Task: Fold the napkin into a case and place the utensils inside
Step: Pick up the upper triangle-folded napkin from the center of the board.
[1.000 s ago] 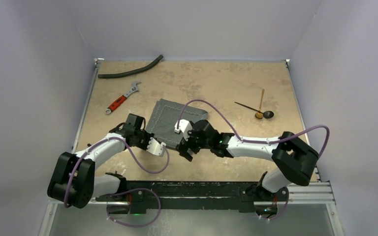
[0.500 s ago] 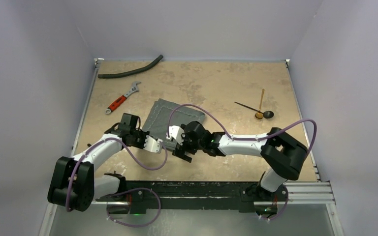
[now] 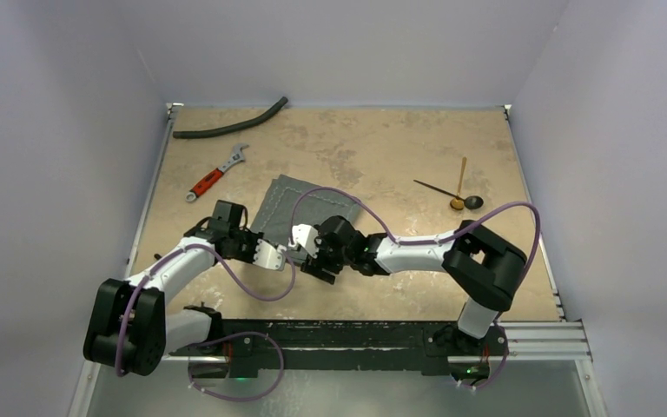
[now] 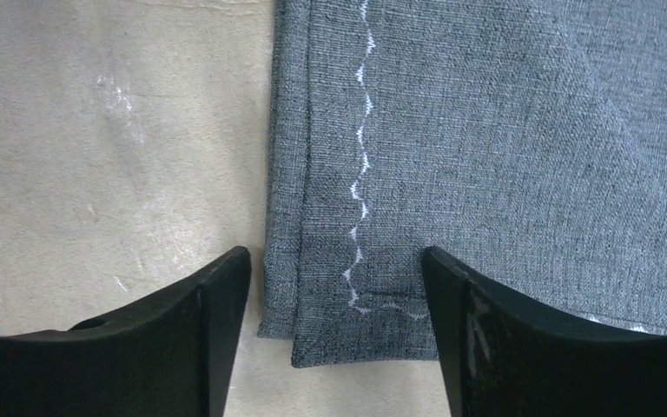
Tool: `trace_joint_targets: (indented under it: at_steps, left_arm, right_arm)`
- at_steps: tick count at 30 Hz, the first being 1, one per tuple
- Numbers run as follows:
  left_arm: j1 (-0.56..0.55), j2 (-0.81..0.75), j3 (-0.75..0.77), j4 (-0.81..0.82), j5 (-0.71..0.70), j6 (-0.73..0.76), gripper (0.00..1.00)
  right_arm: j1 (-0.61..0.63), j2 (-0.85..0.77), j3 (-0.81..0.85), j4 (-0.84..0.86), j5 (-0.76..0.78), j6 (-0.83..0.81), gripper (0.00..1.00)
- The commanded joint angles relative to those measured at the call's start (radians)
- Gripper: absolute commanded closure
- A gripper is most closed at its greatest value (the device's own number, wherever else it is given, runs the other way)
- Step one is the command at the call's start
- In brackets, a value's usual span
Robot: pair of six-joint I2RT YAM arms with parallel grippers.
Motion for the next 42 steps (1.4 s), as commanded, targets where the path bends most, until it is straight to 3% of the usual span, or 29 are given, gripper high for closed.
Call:
trace_joint_targets:
  at_steps: [1, 4, 10, 11, 12, 14, 16, 25, 34, 42]
  left_arm:
    - [0.007, -0.016, 0.024, -0.01, 0.023, -0.029, 1.0]
    - [0.007, -0.011, 0.041, -0.008, 0.02, -0.046, 1.0]
    - [0.027, 0.005, 0.027, 0.008, 0.003, -0.04, 1.0]
    - [0.031, 0.008, 0.025, 0.013, 0.003, -0.042, 1.0]
    - [0.034, 0.012, 0.023, 0.019, 0.004, -0.045, 1.0]
    - [0.041, 0.019, 0.033, 0.027, 0.011, -0.063, 1.0]
    - [0.047, 0.028, 0.072, 0.011, 0.032, -0.099, 1.0]
    - [0.071, 0.107, 0.425, -0.333, 0.204, -0.231, 1.0]
    - [0.022, -0.093, 0.527, -0.609, 0.259, -0.266, 1.0]
    - [0.015, -0.238, 0.646, -0.915, 0.266, -0.232, 1.0]
  right_arm:
    - [0.003, 0.013, -0.005, -0.024, 0.065, -0.003, 0.33]
    - [0.002, 0.013, -0.011, -0.032, 0.069, 0.003, 0.49]
    - [0.002, -0.014, -0.026, -0.038, 0.113, -0.023, 0.5]
    - [0.002, -0.015, -0.018, -0.055, 0.083, -0.019, 0.54]
    - [0.002, -0.01, -0.006, -0.077, 0.057, -0.007, 0.62]
    - [0.001, 0.007, 0.021, -0.1, 0.022, -0.006, 0.87]
    - [0.0, 0.013, 0.04, -0.111, 0.008, -0.004, 1.0]
    - [-0.053, -0.181, 0.043, -0.095, -0.04, 0.131, 1.0]
    - [-0.053, -0.364, 0.091, -0.253, -0.102, 0.267, 1.0]
    - [-0.002, -0.537, 0.059, -0.389, -0.268, 0.44, 1.0]
